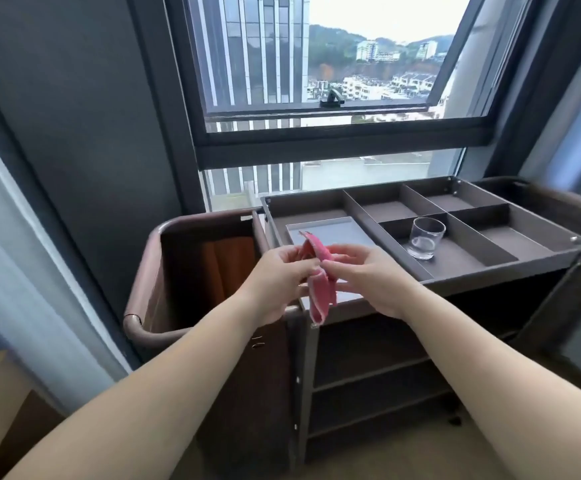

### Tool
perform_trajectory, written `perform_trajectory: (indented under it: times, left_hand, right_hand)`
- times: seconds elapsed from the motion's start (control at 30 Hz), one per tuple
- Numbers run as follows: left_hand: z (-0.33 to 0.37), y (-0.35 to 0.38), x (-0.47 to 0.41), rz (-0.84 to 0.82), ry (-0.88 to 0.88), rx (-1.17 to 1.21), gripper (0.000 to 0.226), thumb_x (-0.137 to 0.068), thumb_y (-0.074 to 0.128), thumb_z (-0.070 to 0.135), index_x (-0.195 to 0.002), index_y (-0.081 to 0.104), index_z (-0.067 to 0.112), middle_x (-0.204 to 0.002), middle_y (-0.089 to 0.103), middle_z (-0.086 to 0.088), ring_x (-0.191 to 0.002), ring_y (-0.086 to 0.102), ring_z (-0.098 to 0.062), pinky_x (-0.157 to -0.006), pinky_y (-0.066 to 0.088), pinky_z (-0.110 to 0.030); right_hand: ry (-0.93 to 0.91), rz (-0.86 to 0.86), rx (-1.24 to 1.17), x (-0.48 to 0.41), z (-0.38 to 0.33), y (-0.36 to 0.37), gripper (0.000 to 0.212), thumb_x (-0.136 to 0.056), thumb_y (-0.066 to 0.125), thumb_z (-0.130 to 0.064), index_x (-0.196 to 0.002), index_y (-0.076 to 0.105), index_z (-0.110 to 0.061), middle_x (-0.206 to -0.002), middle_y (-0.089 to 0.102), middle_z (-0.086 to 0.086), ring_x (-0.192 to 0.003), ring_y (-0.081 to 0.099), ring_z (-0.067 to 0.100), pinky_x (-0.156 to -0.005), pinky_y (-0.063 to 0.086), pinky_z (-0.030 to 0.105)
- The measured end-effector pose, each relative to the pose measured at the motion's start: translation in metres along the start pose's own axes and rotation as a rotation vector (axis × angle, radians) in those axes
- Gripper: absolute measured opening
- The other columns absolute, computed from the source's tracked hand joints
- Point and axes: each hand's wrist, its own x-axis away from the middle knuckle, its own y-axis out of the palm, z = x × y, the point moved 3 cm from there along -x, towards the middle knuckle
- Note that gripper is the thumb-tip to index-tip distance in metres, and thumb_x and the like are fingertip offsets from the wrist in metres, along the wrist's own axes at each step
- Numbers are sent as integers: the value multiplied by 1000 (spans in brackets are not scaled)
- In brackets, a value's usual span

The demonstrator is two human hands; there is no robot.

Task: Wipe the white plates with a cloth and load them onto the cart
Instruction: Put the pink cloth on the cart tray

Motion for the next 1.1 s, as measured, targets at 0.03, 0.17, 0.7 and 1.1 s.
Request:
perform_trajectory:
  times: [0.03, 0.17, 0.7, 1.1]
  left_hand:
    - [-3, 1, -12, -4, 0, -1, 21, -93, 60, 9, -112, 67, 4, -108, 70, -17, -103, 67, -33, -94, 53, -47]
    - [-20, 1, -63, 43, -32, -55, 30, -86, 55, -9, -113, 63, 4, -106, 67, -22, -102, 67, -33, -92, 55, -46]
    - [-63, 38, -188, 338, -252, -168, 27, -74, 48, 0, -90, 54, 21, -102, 62, -15, -101, 63, -36, -77, 54, -43]
    - [-106, 73, -186, 566, -556, -801, 27, -83, 55, 11, -109, 49, 14, -109, 58, -6, -98, 58, -26, -73, 45, -29]
  right_hand:
    - [14, 49, 7, -10, 4, -7, 26, -91, 64, -9, -117, 64, -6, -104, 71, 17, -96, 70, 28, -85, 57, 39]
    - [63, 172, 76, -50, 18, -34, 19, -94, 55, 3, -109, 66, 1, -92, 69, 17, -79, 66, 22, -71, 60, 33]
    - [163, 98, 933, -216, 44, -136, 28, -86, 64, -31, -71, 63, -7, -67, 59, 7, -66, 56, 23, -53, 41, 26]
    - [35, -369, 1260, -262, 99, -132, 38, -92, 41, -6, -126, 57, -4, -129, 58, 15, -114, 56, 35, -92, 49, 36]
